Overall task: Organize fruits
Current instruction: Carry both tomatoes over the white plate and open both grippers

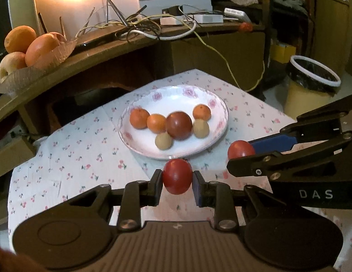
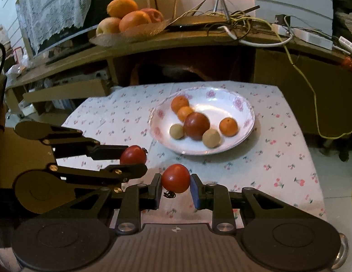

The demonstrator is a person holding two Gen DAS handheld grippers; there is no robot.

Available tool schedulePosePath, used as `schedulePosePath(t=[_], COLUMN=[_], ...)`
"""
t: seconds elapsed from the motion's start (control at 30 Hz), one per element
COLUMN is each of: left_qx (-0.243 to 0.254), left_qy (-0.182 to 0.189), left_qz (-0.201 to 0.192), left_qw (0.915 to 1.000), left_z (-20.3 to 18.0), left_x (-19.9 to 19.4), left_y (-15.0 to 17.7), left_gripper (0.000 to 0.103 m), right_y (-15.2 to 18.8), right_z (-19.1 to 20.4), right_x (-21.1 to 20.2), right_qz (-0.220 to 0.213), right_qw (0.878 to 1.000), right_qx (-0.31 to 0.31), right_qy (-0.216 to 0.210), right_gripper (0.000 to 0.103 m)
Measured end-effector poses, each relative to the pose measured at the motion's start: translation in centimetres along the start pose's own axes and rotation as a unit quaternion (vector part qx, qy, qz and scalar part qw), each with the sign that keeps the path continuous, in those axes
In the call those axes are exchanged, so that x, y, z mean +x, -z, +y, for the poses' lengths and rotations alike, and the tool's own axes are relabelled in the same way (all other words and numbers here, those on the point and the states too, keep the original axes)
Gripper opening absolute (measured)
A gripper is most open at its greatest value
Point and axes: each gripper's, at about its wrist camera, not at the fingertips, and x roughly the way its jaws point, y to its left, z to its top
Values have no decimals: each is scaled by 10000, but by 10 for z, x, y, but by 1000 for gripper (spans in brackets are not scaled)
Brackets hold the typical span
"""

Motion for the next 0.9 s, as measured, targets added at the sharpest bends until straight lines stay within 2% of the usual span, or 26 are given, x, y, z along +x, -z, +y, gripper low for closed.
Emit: schedulePosePath(t=[0.37,0.9], left_qx=[-109,-171], left_qy=[-251,-425], left_qz=[-89,94], left_qw=[9996,9989], left_z=[10,26], left_x=[24,75], left_y=[-26,-32], left_gripper=[33,33], right_y=[-30,-45], right_z=[-18,-36], right_x=[19,68], right_qz=[-189,108], right_qw=[9997,9999], right_qx=[116,16], right_qy=[79,54], right_gripper=[28,29])
